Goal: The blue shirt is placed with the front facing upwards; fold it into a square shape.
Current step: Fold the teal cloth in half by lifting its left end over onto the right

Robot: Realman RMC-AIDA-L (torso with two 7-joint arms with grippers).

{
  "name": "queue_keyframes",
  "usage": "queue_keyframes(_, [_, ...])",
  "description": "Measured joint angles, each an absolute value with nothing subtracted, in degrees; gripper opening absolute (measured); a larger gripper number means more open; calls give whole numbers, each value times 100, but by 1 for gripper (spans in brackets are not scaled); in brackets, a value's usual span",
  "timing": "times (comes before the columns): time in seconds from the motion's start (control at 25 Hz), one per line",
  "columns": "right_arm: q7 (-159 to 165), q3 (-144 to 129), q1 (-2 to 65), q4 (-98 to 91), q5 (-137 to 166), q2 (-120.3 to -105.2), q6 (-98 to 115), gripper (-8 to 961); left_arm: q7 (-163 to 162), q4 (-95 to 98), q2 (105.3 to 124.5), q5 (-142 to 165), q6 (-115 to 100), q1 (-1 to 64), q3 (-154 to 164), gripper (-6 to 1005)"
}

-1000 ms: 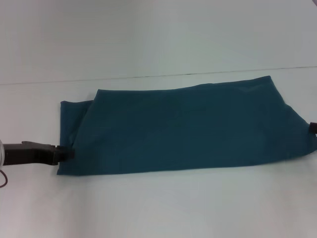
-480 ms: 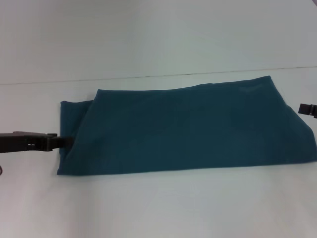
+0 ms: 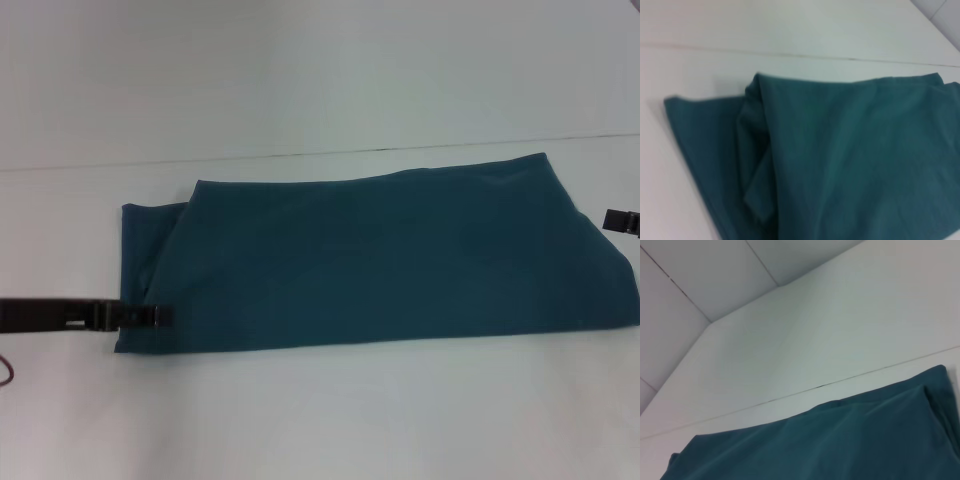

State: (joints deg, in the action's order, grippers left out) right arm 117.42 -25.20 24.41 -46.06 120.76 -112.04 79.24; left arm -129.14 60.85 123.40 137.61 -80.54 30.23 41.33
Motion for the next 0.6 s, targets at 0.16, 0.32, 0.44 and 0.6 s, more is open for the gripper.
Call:
queue_keyframes(0.16, [11666,-2520,2440,-4605,12067,-11213,7946,923,-13267,6074,12339,13801,-8097,2929,4080,839])
queue_keyframes(0.32, [11663,-2523,2489,-4605,12066,-11196,7931,920,-13509,6010,12312,13816,-8218,2878,3924,848])
queue_keyframes(0.44, [11665,-2523,2523,-4605,12066,-11176,7915,919,-13600,5985,12307,13816,-8307,2854,3869,848])
queue_keyframes(0.6, [11677,-2523,2563,-4605,12066,-11154,7910,917,-13655,5770,12295,13825,-8317,2871,3852,848])
